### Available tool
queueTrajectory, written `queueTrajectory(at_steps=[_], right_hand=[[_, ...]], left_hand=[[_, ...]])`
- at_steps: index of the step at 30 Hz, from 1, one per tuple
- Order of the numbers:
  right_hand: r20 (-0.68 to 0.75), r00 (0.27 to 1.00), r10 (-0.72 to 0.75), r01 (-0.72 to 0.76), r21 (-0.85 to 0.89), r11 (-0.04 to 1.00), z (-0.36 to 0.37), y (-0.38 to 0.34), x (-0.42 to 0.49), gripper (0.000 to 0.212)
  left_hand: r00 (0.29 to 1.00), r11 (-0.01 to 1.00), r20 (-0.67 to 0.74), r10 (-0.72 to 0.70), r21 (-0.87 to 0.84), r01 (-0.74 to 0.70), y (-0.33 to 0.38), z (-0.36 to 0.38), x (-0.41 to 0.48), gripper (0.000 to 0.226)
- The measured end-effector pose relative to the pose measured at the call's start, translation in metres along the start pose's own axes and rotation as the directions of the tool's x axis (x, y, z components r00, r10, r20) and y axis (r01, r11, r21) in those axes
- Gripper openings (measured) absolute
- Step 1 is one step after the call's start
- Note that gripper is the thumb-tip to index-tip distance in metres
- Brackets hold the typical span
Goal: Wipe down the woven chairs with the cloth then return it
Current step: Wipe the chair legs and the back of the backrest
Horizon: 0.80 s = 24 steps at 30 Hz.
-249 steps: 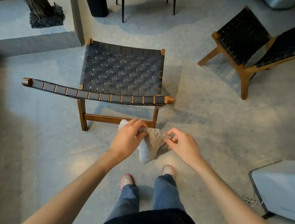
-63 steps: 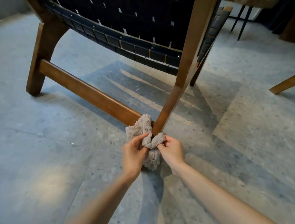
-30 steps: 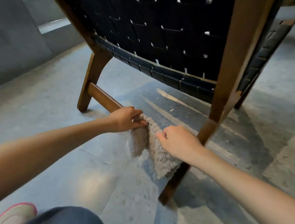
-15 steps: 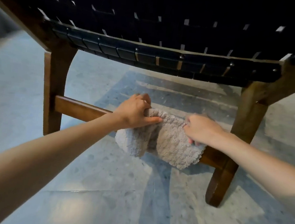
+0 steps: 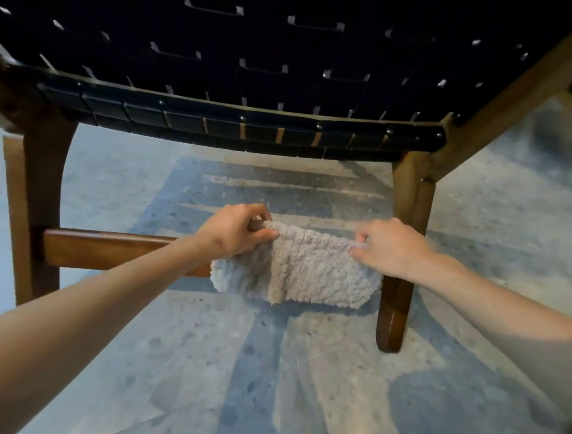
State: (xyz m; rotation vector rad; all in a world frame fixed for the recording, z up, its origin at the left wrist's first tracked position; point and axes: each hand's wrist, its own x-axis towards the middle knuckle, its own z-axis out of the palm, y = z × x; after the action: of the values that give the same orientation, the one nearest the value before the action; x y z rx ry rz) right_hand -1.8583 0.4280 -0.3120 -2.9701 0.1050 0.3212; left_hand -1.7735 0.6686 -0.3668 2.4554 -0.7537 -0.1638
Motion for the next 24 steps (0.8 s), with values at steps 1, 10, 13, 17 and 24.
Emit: queueTrajectory(at_steps=[1,10,13,17,24], right_hand=[[0.047,0.999,0.021,-0.02,-0.019,1.0,-0.004,-0.003,-0.004,0.013],[0.274,0.957,0.099,-0.094,-0.03,0.995,-0.021,0.004,-0.015,0.012],[0.228,0.966,0.125,-0.125,-0.013,0.992,-0.014,0.009,-0.005,0.014],[0.036,0.988,0.15,-0.15,-0.002,0.989,0.009,0.016,0.014,0.017],[-0.186,0.982,0.022,-0.001,0.111,0.994,0.057,0.03,0.021,0.036]], left_hand=[[0.999,1.0,0.034,-0.008,-0.018,0.008,0.002,0.001,-0.002,0.025],[0.971,0.972,0.179,-0.159,0.2,0.122,0.029,0.018,-0.006,0.025],[0.986,0.901,0.016,-0.165,0.41,0.144,0.035,0.021,0.002,0.034],[0.989,0.928,-0.086,-0.123,0.344,0.145,0.036,0.027,0.011,0.029],[0.946,0.96,-0.308,-0.105,0.216,0.177,0.03,0.072,-0.001,0.036]])
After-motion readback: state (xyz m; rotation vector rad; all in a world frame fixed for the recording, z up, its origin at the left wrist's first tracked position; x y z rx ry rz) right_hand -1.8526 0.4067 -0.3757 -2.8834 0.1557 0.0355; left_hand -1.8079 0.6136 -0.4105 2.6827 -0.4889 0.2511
